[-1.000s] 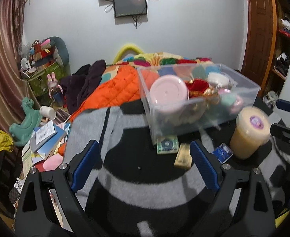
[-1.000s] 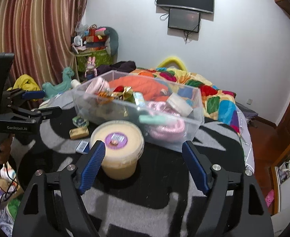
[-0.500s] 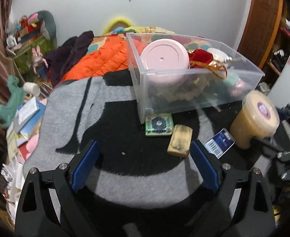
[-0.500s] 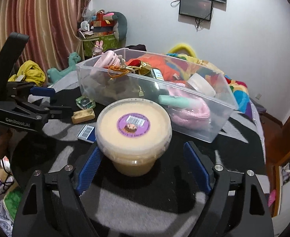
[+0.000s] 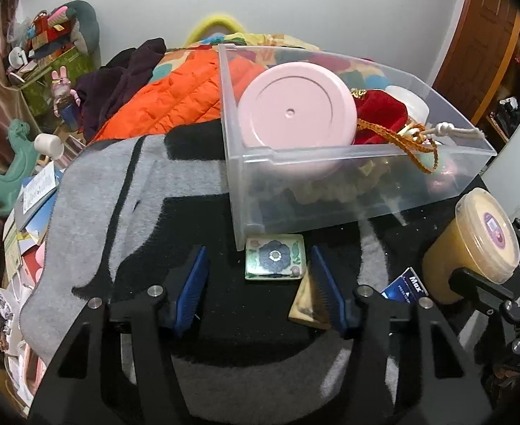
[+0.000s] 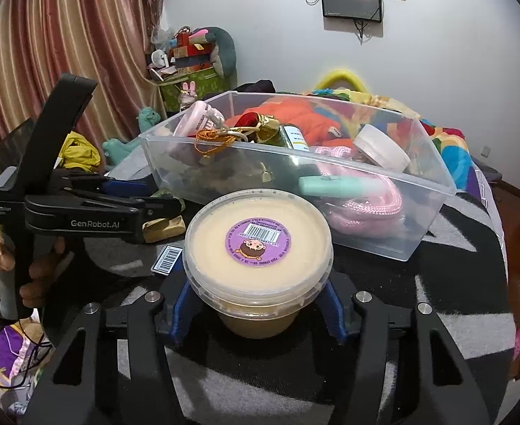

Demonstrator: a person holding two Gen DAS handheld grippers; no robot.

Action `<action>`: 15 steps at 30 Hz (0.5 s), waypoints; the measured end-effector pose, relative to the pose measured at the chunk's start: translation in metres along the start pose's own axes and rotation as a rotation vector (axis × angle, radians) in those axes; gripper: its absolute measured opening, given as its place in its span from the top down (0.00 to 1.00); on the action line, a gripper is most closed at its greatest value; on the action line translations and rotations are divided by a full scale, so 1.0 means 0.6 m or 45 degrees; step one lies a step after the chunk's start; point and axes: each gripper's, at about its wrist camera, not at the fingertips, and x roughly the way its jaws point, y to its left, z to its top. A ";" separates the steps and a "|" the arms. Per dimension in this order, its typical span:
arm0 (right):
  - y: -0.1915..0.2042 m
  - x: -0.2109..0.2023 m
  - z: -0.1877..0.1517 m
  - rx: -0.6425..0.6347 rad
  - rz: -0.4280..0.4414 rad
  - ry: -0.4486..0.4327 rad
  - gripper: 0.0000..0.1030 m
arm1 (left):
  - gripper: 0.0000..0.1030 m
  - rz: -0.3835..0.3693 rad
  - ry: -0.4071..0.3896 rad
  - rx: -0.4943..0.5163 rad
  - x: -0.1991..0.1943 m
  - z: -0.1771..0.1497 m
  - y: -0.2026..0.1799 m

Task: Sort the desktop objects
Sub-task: 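Grasp the green square card with the left gripper while the right grasps the cream tub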

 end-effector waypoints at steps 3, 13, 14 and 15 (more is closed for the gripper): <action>-0.006 -0.003 0.001 0.023 0.014 -0.007 0.46 | 0.45 0.012 -0.014 0.028 -0.001 -0.003 -0.008; -0.015 -0.017 0.000 0.065 0.026 -0.014 0.46 | 0.61 -0.037 0.046 -0.022 0.016 0.015 -0.003; -0.016 -0.019 0.000 0.067 0.023 -0.017 0.46 | 0.62 -0.051 0.045 -0.033 0.015 0.015 0.001; -0.017 -0.023 -0.001 0.070 0.018 -0.022 0.46 | 0.62 -0.061 0.044 -0.039 0.013 0.014 0.003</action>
